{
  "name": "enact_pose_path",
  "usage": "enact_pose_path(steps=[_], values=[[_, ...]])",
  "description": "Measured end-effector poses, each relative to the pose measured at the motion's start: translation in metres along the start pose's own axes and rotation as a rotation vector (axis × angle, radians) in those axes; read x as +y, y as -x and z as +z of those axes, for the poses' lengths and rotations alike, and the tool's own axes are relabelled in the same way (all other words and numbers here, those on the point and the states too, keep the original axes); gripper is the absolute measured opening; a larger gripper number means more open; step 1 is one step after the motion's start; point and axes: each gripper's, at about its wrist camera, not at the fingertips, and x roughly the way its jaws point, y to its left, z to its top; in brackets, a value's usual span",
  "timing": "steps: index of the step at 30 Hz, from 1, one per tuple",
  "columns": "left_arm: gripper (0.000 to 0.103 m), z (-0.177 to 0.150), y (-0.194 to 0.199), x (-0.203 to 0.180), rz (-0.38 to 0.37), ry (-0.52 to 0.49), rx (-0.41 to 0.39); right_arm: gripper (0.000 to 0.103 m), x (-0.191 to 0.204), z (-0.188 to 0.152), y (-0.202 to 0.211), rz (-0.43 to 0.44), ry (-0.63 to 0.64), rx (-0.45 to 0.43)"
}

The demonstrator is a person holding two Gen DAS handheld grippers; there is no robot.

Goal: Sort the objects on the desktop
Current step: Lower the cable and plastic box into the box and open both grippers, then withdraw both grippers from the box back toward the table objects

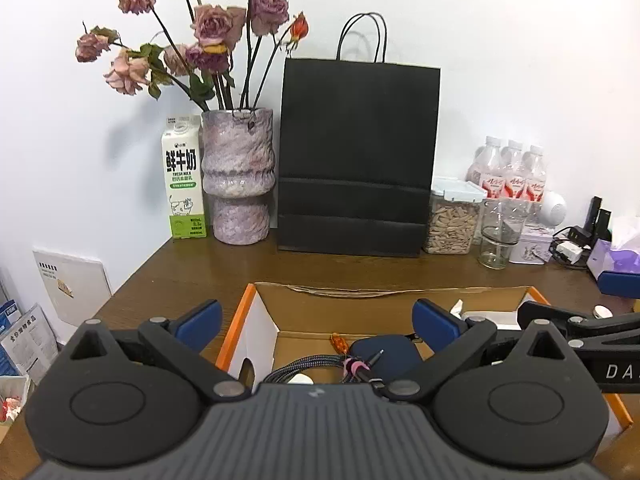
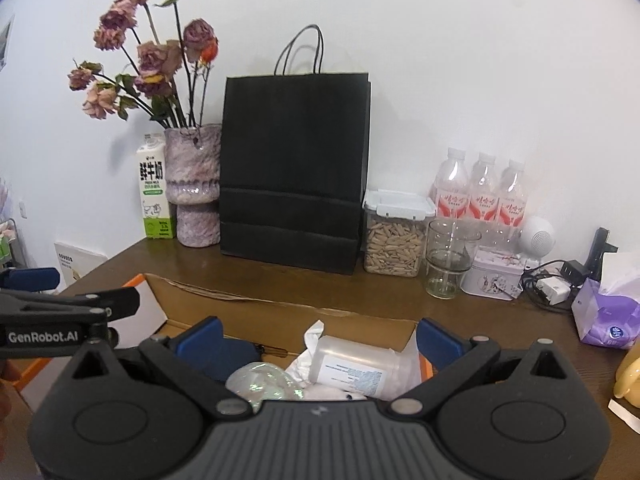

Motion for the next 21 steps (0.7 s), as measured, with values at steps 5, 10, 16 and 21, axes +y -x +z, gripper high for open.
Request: enact_pose_path(steps=[5, 10, 16, 21], values=[[0.103, 0.002, 0.028, 0.004, -0.002, 0.004, -0.031, 0.103, 0.008, -0.001, 0.028, 0.004, 0.006, -0.022], [0.103, -0.003, 0.056, 0.007, -0.016, 0.006, -0.048, 0.103, 0.014, -0.007, 0.061, 0.011, 0.003, -0.045], [0.103, -0.023, 0.088, 0.016, -0.036, 0.014, -0.042, 0.103, 0.016, -0.025, 0.097, 0.019, -0.036, -0.060], [0.103, -0.043, 0.110, 0.025, -0.036, 0.026, -0.030, 0.103, 0.019, -0.046, 0.121, 0.019, -0.045, -0.051]])
